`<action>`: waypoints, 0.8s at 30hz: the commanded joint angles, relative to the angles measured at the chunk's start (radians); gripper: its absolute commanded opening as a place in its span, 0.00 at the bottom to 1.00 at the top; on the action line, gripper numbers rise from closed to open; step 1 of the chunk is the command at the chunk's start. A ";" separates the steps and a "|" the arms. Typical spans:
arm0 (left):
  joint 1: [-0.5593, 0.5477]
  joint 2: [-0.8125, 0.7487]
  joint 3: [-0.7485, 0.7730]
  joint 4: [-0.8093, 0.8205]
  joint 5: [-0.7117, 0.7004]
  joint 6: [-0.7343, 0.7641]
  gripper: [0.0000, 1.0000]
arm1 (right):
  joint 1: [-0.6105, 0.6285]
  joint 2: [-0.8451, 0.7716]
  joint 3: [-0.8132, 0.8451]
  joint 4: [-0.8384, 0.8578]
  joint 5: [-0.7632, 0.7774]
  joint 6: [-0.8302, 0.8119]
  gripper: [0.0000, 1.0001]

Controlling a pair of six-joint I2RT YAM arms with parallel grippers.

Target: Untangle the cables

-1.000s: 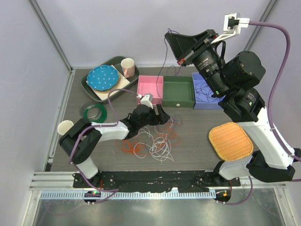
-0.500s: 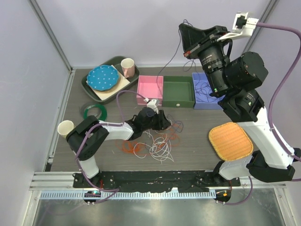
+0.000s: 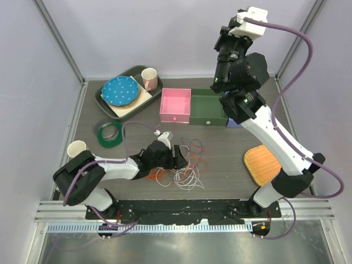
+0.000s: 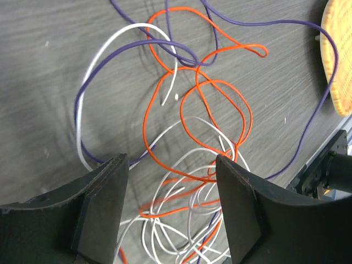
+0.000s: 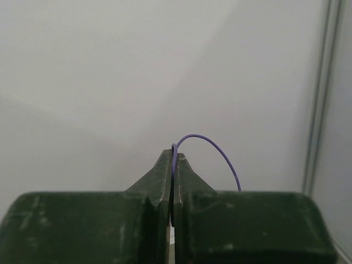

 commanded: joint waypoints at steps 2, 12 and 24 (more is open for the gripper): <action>-0.012 -0.191 -0.024 -0.163 -0.019 -0.011 0.70 | -0.134 0.064 0.058 0.074 0.071 -0.079 0.01; -0.021 -0.661 0.048 -0.590 -0.289 0.045 1.00 | -0.410 0.081 0.017 -0.181 -0.155 0.292 0.01; -0.018 -0.846 0.081 -0.893 -0.592 -0.047 1.00 | -0.537 0.100 -0.070 -0.216 -0.210 0.376 0.01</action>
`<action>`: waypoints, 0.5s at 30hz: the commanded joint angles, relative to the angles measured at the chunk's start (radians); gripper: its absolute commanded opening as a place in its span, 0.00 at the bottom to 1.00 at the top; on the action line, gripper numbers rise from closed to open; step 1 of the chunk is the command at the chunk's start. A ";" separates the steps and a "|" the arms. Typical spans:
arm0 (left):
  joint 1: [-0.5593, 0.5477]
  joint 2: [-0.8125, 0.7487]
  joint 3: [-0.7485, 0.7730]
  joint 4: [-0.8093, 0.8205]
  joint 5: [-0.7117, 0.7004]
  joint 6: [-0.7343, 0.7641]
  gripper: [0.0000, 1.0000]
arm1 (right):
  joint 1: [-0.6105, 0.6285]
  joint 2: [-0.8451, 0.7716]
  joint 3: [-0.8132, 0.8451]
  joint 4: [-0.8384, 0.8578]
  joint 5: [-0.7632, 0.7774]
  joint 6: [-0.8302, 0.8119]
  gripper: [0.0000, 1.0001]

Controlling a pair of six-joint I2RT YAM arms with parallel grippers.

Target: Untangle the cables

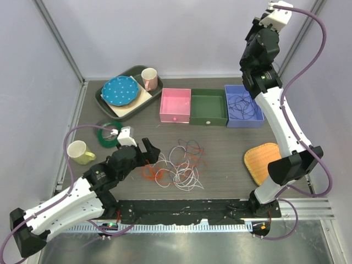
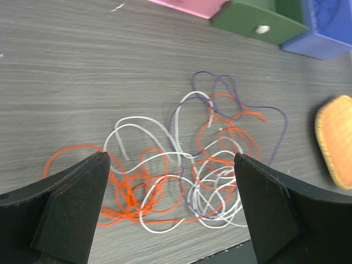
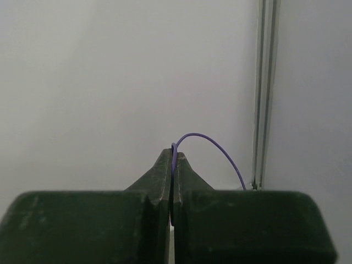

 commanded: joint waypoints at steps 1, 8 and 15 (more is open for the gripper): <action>-0.003 -0.007 0.030 -0.116 -0.115 -0.031 1.00 | -0.038 -0.015 -0.066 -0.002 -0.044 0.072 0.01; -0.003 0.031 0.048 -0.157 -0.125 -0.041 1.00 | -0.098 -0.011 -0.218 0.067 -0.043 0.123 0.01; -0.003 0.064 0.053 -0.167 -0.145 -0.038 1.00 | -0.109 0.013 -0.353 0.157 -0.023 0.130 0.01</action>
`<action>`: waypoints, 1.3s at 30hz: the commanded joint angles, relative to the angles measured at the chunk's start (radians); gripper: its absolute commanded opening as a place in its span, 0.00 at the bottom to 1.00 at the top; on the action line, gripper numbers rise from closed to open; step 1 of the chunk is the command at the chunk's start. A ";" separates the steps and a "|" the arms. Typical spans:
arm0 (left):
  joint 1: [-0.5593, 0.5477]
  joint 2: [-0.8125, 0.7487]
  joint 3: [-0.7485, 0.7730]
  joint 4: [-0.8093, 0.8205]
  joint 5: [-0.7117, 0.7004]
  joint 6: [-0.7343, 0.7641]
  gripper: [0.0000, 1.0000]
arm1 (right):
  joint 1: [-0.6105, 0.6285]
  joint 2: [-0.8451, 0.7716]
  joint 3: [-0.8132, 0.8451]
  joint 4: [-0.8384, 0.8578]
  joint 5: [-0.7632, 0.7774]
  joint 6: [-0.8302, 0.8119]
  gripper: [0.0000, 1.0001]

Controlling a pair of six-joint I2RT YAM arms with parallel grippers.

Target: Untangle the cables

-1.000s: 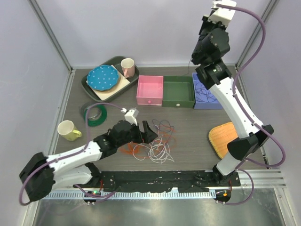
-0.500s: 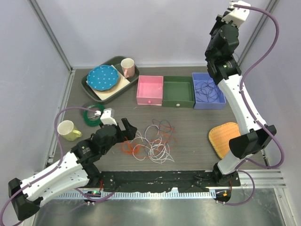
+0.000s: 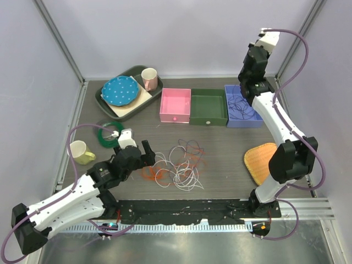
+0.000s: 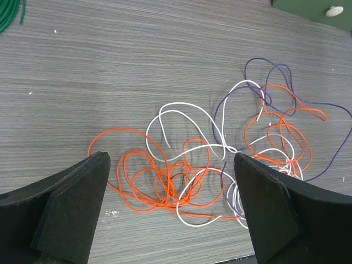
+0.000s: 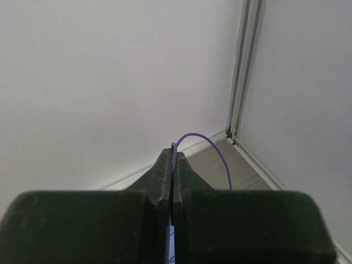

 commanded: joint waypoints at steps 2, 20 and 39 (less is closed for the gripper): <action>-0.003 0.012 0.037 -0.007 -0.041 -0.011 1.00 | -0.012 0.026 -0.051 0.121 0.036 0.032 0.01; -0.001 -0.004 0.011 0.013 -0.047 0.005 1.00 | -0.078 0.124 -0.200 0.050 -0.087 0.445 0.01; -0.001 -0.011 -0.004 0.036 -0.041 0.017 1.00 | -0.081 0.026 -0.039 0.034 -0.226 0.341 0.01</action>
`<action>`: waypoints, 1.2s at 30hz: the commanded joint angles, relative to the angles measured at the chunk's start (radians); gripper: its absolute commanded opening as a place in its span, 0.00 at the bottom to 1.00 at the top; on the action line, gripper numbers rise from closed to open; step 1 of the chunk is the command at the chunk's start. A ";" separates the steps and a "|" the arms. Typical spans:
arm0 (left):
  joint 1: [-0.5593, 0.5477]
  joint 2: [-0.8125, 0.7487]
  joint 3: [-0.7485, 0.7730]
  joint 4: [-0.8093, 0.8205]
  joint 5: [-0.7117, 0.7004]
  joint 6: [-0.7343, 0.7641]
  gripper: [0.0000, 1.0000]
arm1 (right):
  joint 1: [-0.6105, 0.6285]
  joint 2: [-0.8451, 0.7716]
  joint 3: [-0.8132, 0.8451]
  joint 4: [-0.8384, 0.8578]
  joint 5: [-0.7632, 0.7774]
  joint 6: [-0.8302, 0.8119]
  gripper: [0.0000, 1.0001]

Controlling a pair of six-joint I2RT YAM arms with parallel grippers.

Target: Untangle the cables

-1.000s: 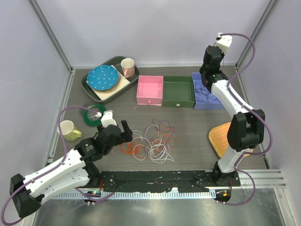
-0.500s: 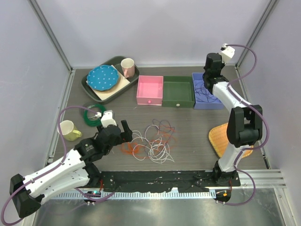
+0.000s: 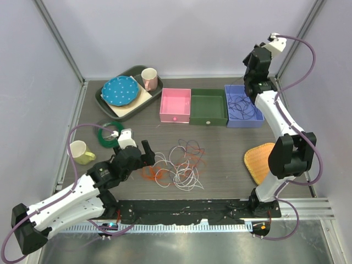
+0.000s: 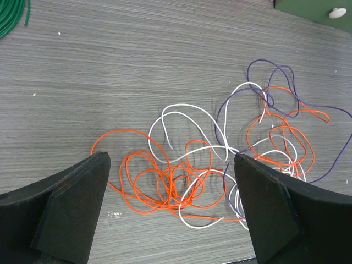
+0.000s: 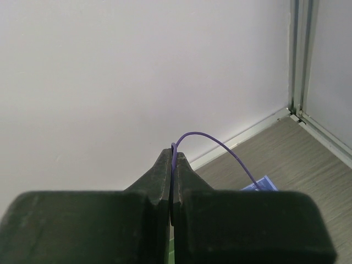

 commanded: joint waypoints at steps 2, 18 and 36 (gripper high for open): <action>-0.003 -0.025 -0.006 0.037 -0.029 0.011 1.00 | 0.001 -0.028 -0.013 0.038 -0.058 0.015 0.01; -0.001 -0.008 -0.001 0.033 -0.028 0.011 1.00 | 0.033 -0.090 0.082 0.071 0.002 -0.187 0.01; -0.003 0.012 -0.006 0.051 -0.026 0.008 1.00 | 0.036 -0.108 0.157 0.010 0.056 -0.362 0.01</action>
